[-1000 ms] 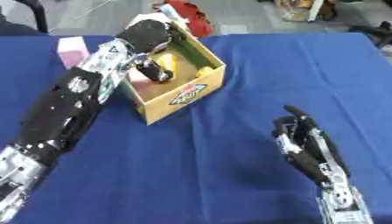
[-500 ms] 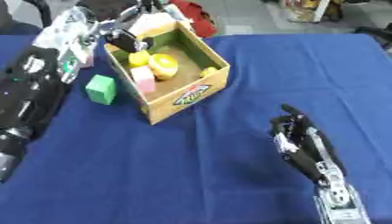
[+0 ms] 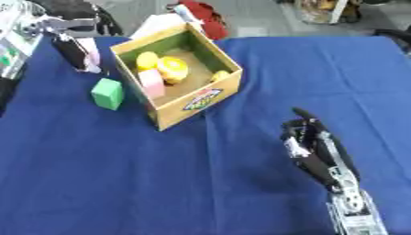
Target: Pick up objects on the table and place them in the box.
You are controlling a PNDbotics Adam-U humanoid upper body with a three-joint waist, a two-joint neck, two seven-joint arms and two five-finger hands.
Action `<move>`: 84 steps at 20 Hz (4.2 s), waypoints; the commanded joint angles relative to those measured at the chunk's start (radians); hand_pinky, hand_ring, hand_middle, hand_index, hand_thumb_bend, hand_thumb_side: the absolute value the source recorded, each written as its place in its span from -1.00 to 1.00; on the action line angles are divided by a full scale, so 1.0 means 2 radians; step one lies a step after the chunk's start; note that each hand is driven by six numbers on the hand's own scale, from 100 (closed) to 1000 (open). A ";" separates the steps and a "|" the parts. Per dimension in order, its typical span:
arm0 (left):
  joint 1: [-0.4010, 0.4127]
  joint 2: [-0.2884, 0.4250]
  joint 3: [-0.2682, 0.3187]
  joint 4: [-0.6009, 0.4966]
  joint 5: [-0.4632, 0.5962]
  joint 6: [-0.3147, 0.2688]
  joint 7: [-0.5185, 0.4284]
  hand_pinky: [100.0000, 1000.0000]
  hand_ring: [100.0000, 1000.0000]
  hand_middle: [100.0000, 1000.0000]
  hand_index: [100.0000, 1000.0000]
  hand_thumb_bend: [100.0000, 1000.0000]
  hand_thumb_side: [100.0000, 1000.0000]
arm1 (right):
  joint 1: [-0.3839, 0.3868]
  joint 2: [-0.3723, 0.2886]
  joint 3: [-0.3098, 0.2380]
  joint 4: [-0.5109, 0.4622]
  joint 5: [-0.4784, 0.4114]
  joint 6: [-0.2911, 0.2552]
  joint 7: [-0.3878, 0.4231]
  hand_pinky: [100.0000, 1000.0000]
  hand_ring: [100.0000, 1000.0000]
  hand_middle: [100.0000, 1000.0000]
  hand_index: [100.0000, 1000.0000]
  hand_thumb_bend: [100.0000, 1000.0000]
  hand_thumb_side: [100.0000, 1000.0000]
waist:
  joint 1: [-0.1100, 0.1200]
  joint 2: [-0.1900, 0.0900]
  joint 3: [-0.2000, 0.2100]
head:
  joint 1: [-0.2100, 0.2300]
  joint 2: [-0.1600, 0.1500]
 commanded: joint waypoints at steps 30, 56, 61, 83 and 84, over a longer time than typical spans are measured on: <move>0.016 0.002 -0.006 -0.006 0.022 -0.028 0.026 0.30 -0.11 -0.14 0.13 -0.77 -0.82 | -0.004 -0.007 -0.005 -0.003 0.002 -0.001 -0.003 0.23 0.14 0.24 0.83 -1.00 -0.27 | 0.000 -0.008 -0.003 | 0.003 -0.002; -0.029 -0.088 -0.054 0.005 -0.060 -0.055 0.075 0.49 0.29 0.33 0.62 -0.27 -0.77 | -0.005 -0.003 0.000 0.001 0.003 -0.002 0.002 0.23 0.14 0.24 0.83 -1.00 -0.26 | -0.002 -0.005 -0.020 | 0.011 0.000; -0.023 -0.060 -0.049 -0.026 -0.023 -0.059 0.019 0.58 0.49 0.58 0.84 0.07 -0.11 | -0.005 -0.004 -0.001 0.002 0.003 -0.002 0.002 0.23 0.14 0.24 0.83 -1.00 -0.26 | -0.001 -0.007 -0.014 | 0.008 0.000; -0.041 0.016 0.102 0.143 -0.106 0.114 0.248 0.63 0.56 0.61 0.82 -0.09 -0.37 | -0.006 -0.009 0.001 0.011 0.004 -0.003 0.002 0.23 0.14 0.24 0.83 -1.00 -0.23 | -0.004 0.003 -0.030 | 0.013 -0.009; -0.043 0.022 0.106 0.150 -0.102 0.111 0.244 0.63 0.57 0.62 0.83 -0.09 -0.36 | -0.007 -0.009 0.001 0.011 0.004 -0.003 0.002 0.23 0.14 0.24 0.83 -1.00 -0.23 | -0.005 0.005 -0.033 | 0.015 -0.010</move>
